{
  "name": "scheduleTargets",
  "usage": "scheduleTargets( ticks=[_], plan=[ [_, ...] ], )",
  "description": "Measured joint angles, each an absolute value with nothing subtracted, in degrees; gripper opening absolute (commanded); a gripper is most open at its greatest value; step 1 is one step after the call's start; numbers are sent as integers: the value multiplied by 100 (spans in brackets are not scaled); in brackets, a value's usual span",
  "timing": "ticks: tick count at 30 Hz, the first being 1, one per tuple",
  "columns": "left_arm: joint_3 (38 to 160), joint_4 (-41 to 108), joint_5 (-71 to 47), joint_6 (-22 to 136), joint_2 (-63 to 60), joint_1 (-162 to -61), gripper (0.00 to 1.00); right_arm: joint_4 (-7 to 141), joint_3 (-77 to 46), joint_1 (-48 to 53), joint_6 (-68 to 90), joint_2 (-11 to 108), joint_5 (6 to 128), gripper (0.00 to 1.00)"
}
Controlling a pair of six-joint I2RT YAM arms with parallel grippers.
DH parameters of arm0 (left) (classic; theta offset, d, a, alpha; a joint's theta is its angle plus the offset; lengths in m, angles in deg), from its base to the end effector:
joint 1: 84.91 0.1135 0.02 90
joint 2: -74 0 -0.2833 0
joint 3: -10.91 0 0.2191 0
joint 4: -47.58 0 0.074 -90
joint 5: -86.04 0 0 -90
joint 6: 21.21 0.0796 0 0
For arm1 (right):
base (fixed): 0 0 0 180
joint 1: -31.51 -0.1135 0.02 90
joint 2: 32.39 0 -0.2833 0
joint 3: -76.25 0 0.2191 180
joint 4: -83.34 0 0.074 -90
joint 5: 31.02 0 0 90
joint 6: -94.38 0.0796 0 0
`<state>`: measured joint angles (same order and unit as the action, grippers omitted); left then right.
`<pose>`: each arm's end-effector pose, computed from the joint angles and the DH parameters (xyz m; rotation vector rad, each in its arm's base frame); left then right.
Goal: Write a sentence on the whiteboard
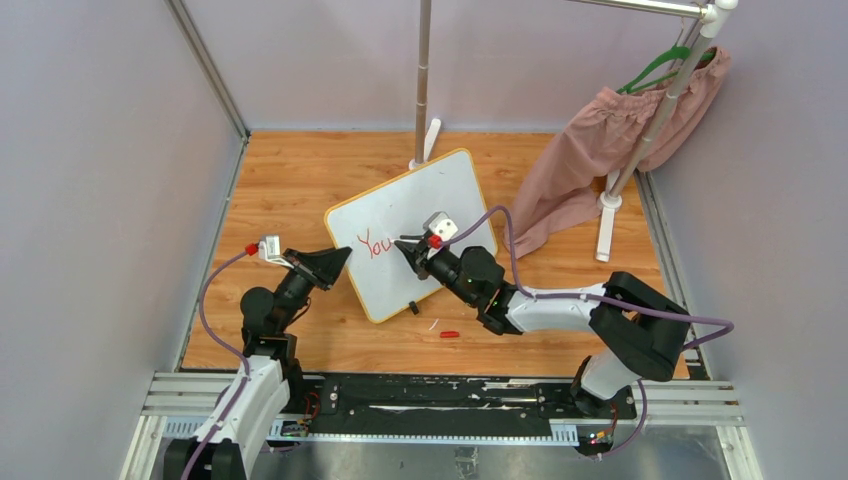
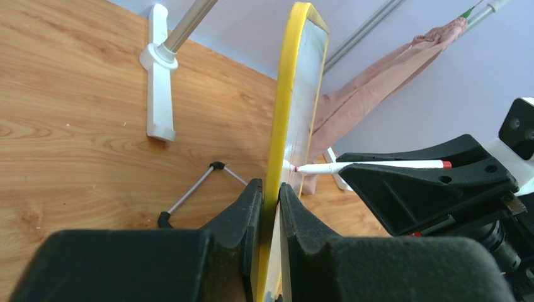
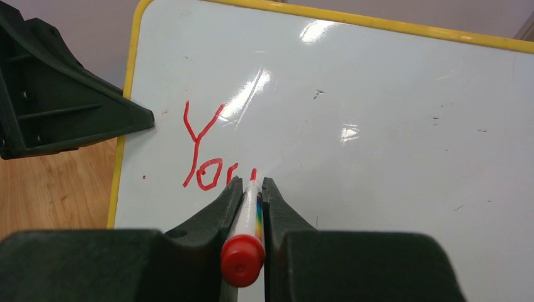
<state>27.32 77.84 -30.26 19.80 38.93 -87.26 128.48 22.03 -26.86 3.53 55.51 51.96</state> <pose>0.1365 -0.0409 0.2354 -0.1881 1.4613 -1.0506 0.1876 0.2860 0.3055 -0.6045 1.2777 0.7537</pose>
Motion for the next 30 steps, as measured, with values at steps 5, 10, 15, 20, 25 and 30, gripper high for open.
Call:
scheduleTargets(
  ticks=[5, 10, 15, 20, 25, 30],
  plan=[
    [2732, 7784, -3026, 1980, 3893, -8726, 0, 12918, 2284, -2686, 360, 5546, 5196, 0],
    [2732, 7784, -3031, 1982, 3899, -8726, 0, 12920, 2367, -2686, 467, 5507, 5196, 0],
    [2732, 7784, -3033, 1980, 3899, -8726, 0, 12920, 2400, -2686, 515, 5492, 5196, 0],
    [2732, 7786, -3057, 1980, 3904, -8726, 0, 12859, 2481, -2686, 533, 5369, 5163, 0],
    [2732, 7786, -3085, 1980, 3912, -8726, 0, 12643, 2509, -2670, 526, 4794, 5126, 0],
    [2732, 7786, -3085, 1980, 3912, -8726, 0, 12603, 2507, -2493, 522, 4418, 5126, 0]
  ],
)
